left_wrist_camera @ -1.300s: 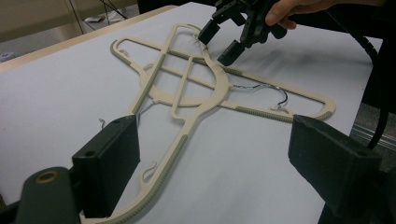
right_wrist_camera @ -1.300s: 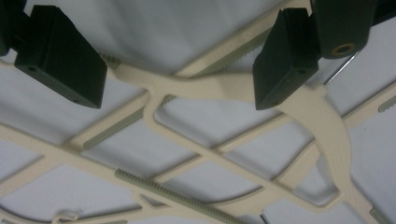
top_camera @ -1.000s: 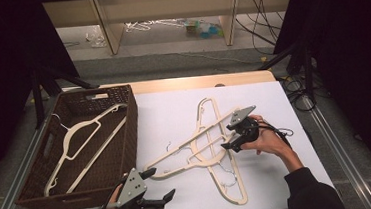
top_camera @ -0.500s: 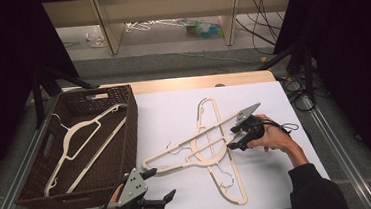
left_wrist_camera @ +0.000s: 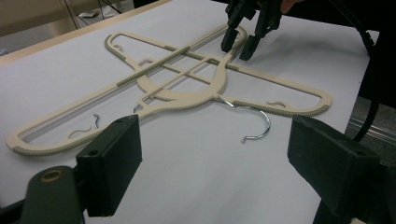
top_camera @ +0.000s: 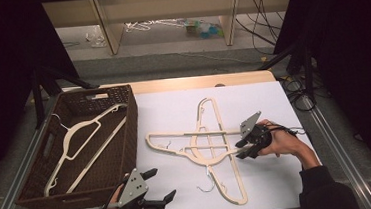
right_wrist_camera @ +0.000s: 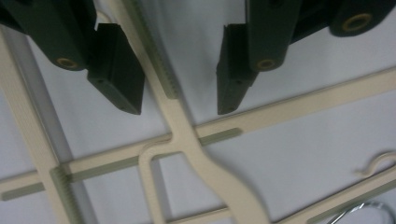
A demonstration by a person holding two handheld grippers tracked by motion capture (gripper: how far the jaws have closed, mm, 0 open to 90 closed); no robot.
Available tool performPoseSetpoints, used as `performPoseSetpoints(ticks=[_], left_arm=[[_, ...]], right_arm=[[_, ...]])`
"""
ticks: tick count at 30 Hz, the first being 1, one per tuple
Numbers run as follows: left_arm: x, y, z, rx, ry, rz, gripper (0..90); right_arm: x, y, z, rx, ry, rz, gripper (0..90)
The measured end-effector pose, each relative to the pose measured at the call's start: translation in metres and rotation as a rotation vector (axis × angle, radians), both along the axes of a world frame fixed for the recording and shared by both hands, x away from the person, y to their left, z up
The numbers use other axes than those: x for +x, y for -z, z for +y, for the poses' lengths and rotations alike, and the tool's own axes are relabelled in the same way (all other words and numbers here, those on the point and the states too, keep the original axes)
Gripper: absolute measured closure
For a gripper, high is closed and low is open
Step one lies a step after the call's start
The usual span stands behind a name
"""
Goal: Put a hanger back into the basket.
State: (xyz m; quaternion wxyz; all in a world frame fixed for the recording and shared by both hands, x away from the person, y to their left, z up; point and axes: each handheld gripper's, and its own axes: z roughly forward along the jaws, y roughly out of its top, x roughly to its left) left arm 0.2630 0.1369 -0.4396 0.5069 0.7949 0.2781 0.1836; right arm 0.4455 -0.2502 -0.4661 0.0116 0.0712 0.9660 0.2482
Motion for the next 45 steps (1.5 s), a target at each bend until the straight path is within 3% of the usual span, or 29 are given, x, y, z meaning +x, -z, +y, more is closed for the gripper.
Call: performPoseSetpoints(ticks=[6, 9, 13, 20, 23, 24, 26, 28, 36, 39, 45], left_arm=[[0.0, 0.0, 0.0, -0.002, -0.002, 0.003, 17.7], [0.0, 0.0, 0.0, -0.004, -0.006, 0.006, 17.8], [0.0, 0.0, 0.0, 0.002, -0.003, 0.001, 17.9], [0.007, 0.003, -0.004, 0.03, -0.013, -0.01, 20.9], [0.012, 0.005, -0.01, 0.06, -0.006, -0.023, 22.4], [0.014, 0.006, -0.012, 0.068, 0.001, -0.027, 22.7], [0.02, 0.009, -0.019, 0.125, 0.008, -0.051, 24.1], [0.023, 0.011, -0.022, 0.137, 0.012, -0.056, 24.4], [0.051, 0.031, -0.046, 0.276, 0.067, -0.06, 27.0], [0.055, 0.035, -0.058, 0.298, 0.095, -0.068, 28.2], [0.061, 0.042, -0.076, 0.378, 0.165, -0.138, 32.4]], right_arm=[[-0.005, 0.0, 0.006, -0.028, -0.053, -0.013, 66.9], [-0.006, -0.001, 0.007, -0.034, -0.086, -0.012, 77.6], [-0.009, -0.002, 0.009, -0.047, -0.105, -0.003, 79.0], [-0.017, -0.015, 0.008, -0.027, -0.099, 0.009, 79.2], [-0.022, -0.024, 0.006, -0.033, -0.1, 0.019, 79.2], [-0.024, -0.028, 0.006, -0.035, -0.097, 0.0, 79.2], [-0.03, -0.036, 0.007, -0.026, -0.097, 0.001, 79.2], [-0.032, -0.039, 0.007, -0.031, -0.105, 0.007, 79.2], [-0.051, -0.05, 0.003, -0.044, -0.114, 0.004, 79.1], [-0.057, -0.051, 0.001, -0.038, -0.11, 0.008, 79.2], [-0.06, -0.053, 0.0, -0.034, -0.119, 0.014, 79.2]])
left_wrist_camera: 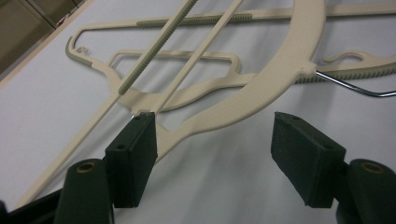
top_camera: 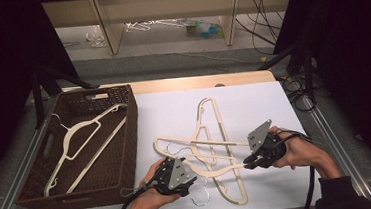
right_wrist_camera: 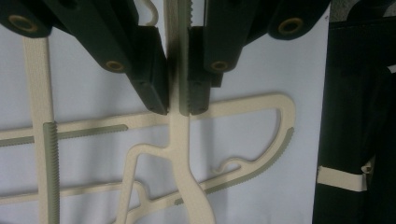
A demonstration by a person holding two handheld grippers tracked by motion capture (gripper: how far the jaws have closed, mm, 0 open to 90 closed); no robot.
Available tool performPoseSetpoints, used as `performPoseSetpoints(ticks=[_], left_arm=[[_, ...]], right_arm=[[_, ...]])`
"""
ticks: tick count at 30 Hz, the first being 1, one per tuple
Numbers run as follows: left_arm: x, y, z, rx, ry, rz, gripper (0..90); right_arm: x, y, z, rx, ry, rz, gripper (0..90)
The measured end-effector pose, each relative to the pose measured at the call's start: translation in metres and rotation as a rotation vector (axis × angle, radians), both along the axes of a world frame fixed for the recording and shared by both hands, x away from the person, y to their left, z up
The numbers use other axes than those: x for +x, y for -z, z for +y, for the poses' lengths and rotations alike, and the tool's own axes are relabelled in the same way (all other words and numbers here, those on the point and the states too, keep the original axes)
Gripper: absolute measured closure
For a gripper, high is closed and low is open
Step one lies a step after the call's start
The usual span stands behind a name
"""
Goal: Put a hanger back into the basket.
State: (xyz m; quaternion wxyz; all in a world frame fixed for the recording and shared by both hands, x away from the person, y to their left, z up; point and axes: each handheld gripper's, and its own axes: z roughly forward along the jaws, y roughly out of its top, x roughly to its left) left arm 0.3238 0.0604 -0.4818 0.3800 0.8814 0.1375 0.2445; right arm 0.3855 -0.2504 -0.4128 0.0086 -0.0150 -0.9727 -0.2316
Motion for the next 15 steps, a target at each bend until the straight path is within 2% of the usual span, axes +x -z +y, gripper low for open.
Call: performPoseSetpoints(ticks=[1, 4, 6, 7, 10, 12, 13, 15], left_arm=[[0.002, 0.001, -0.002, 0.022, 0.013, -0.011, 33.6], [0.004, 0.004, -0.007, 0.031, 0.022, -0.04, 35.2], [0.005, 0.004, -0.011, 0.047, 0.05, -0.052, 37.0], [0.005, 0.004, -0.012, 0.058, 0.06, -0.074, 37.4], [0.006, 0.005, -0.016, 0.055, 0.093, -0.089, 42.7], [0.006, 0.004, -0.018, 0.068, 0.14, -0.089, 45.6], [0.006, 0.004, -0.019, 0.065, 0.151, -0.115, 46.9], [0.007, 0.003, -0.02, 0.074, 0.191, -0.114, 51.8]], right_arm=[[0.0, 0.0, 0.0, 0.0, 0.0, -0.002, 79.1], [0.0, 0.001, 0.0, 0.003, -0.001, -0.006, 79.1], [0.0, 0.001, 0.0, 0.004, 0.003, -0.011, 79.2], [0.0, 0.001, 0.0, 0.001, 0.0, -0.009, 79.1], [0.0, 0.0, 0.0, 0.004, 0.004, -0.015, 79.1], [0.0, 0.001, -0.001, 0.001, 0.001, -0.008, 79.1], [0.0, 0.001, -0.001, -0.001, -0.005, -0.001, 79.1], [0.0, 0.001, -0.001, -0.001, -0.004, 0.001, 79.1]])
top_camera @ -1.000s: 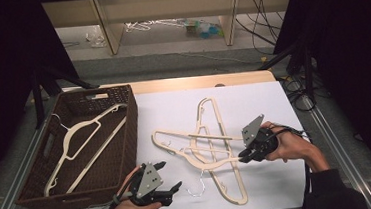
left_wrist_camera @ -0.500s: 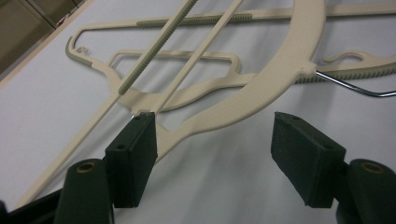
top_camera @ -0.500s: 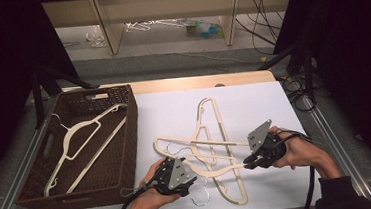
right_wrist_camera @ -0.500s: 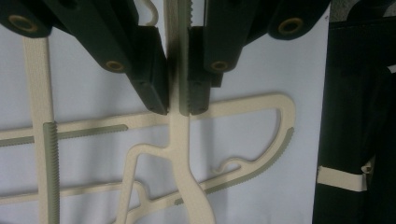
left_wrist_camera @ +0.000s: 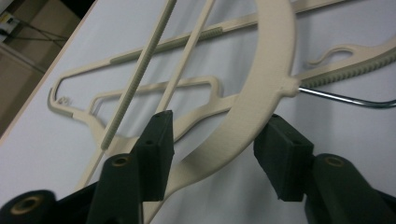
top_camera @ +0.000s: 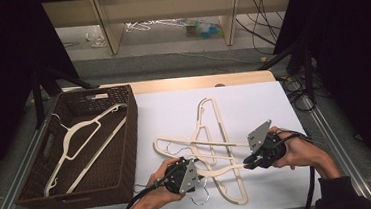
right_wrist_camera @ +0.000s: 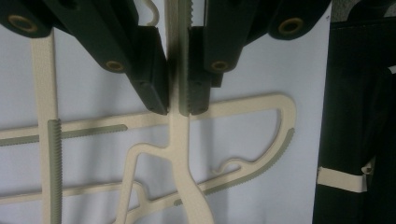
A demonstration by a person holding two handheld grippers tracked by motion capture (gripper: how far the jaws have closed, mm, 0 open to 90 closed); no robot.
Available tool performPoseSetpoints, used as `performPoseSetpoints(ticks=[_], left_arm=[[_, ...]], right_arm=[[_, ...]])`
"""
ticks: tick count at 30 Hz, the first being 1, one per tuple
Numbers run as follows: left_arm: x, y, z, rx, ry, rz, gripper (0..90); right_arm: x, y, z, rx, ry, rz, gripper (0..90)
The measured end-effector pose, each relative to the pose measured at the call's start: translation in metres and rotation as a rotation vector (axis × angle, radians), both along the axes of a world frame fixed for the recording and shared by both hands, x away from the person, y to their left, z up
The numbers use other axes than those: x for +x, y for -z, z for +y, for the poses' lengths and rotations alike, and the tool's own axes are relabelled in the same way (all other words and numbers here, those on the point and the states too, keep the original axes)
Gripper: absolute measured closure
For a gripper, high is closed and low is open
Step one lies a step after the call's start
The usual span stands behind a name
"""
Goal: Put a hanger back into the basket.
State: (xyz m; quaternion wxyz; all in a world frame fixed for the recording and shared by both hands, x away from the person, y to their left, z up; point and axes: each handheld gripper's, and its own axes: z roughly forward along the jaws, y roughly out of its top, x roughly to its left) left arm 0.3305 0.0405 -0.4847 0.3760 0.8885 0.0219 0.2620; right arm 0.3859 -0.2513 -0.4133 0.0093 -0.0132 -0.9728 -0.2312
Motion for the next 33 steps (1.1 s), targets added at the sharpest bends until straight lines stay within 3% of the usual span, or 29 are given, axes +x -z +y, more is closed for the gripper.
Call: performPoseSetpoints(ticks=[3, 6, 8, 9, 13, 16, 19, 21, 24, 27, 30, 33], left_arm=[[0.001, -0.002, -0.001, 0.01, 0.049, -0.001, 61.5], [0.002, -0.008, -0.002, 0.046, 0.105, -0.044, 65.7], [0.002, -0.01, -0.002, 0.049, 0.12, -0.04, 66.9], [0.002, -0.013, -0.002, 0.045, 0.125, -0.076, 68.6], [0.004, -0.028, -0.001, 0.014, 0.139, -0.121, 75.6], [0.005, -0.04, -0.002, 0.002, 0.16, -0.126, 79.4], [0.005, -0.051, -0.005, 0.025, 0.168, -0.148, 82.7], [0.005, -0.057, -0.007, 0.019, 0.153, -0.15, 84.5], [0.008, -0.069, -0.007, -0.023, 0.113, -0.128, 85.7], [0.011, -0.079, -0.007, -0.04, 0.066, -0.089, 85.6], [0.016, -0.083, -0.007, -0.047, 0.023, -0.049, 85.7], [0.019, -0.083, -0.006, -0.043, -0.009, -0.011, 85.7]], right_arm=[[0.002, 0.002, -0.002, 0.003, -0.001, -0.01, 79.2], [0.002, 0.002, -0.003, 0.006, 0.001, -0.006, 79.2], [0.002, 0.002, -0.004, 0.005, 0.002, -0.007, 79.2], [0.002, 0.002, -0.004, 0.006, 0.0, 0.003, 79.3], [0.003, 0.003, -0.008, 0.018, 0.002, 0.001, 79.6], [0.003, 0.0, -0.01, 0.035, 0.008, -0.019, 79.2], [0.004, -0.007, -0.013, 0.061, 0.059, -0.068, 69.1], [0.003, -0.014, -0.015, 0.089, 0.103, -0.093, 60.8], [0.004, -0.025, -0.018, 0.177, 0.194, -0.132, 50.8], [0.001, -0.034, -0.019, 0.214, 0.257, -0.173, 42.3], [-0.001, -0.044, -0.02, 0.252, 0.32, -0.229, 39.7], [-0.002, -0.052, -0.022, 0.299, 0.359, -0.248, 38.4]])
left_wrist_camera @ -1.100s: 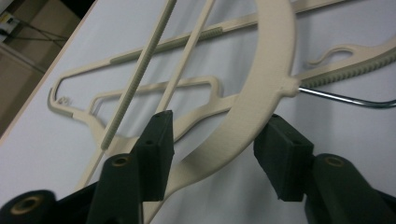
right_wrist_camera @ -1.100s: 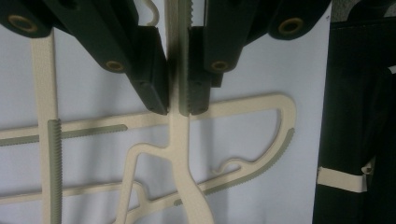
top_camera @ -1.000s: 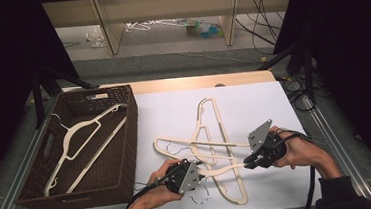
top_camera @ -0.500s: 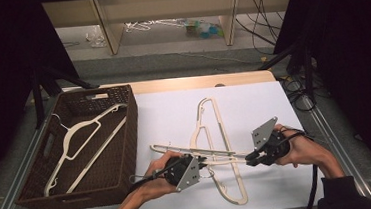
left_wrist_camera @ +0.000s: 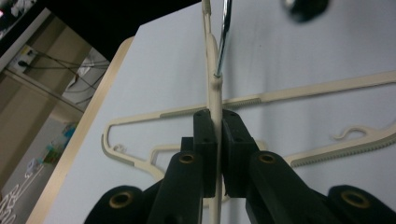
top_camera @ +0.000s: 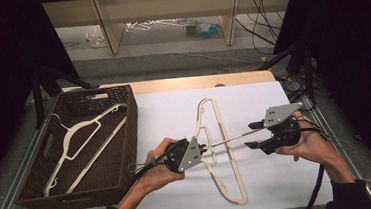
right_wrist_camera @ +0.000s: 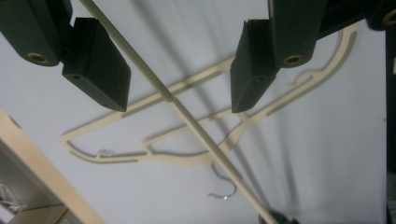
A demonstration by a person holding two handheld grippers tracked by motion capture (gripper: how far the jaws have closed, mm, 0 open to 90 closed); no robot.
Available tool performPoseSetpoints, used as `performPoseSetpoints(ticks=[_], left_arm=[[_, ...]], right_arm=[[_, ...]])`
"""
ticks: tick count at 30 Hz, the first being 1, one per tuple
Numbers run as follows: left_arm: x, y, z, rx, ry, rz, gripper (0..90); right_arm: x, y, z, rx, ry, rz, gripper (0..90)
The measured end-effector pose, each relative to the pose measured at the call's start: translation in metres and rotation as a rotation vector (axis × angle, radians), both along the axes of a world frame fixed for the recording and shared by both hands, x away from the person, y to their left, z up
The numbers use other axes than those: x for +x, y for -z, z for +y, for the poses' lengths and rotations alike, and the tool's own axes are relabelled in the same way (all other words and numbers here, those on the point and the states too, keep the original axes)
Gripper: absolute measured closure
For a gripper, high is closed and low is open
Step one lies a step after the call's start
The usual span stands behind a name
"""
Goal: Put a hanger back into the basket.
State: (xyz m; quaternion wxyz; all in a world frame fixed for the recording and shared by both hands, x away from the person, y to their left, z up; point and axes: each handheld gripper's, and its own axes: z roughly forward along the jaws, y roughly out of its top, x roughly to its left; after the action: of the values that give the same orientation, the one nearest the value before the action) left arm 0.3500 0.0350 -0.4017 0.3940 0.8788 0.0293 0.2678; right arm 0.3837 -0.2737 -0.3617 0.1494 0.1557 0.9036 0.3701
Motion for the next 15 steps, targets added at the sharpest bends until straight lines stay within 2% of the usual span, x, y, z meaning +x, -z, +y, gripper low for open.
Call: performPoseSetpoints(ticks=[2, 5, 9, 11, 15], left_arm=[[0.003, -0.002, 0.002, -0.006, -0.021, 0.02, 85.7], [0.008, -0.007, 0.006, -0.047, -0.07, 0.071, 85.7], [0.017, -0.021, 0.014, -0.152, -0.129, 0.164, 85.7], [0.02, -0.029, 0.018, -0.193, -0.148, 0.178, 85.7], [0.026, -0.048, 0.031, -0.318, -0.204, 0.243, 85.7]], right_arm=[[-0.001, -0.002, -0.001, 0.005, 0.024, -0.007, 37.9], [-0.003, -0.004, -0.003, 0.021, 0.062, -0.024, 35.5], [-0.004, -0.008, -0.007, 0.061, 0.082, -0.046, 33.4], [-0.006, -0.009, -0.008, 0.075, 0.091, -0.048, 32.7], [-0.012, -0.009, -0.006, 0.082, 0.096, -0.079, 30.8]])
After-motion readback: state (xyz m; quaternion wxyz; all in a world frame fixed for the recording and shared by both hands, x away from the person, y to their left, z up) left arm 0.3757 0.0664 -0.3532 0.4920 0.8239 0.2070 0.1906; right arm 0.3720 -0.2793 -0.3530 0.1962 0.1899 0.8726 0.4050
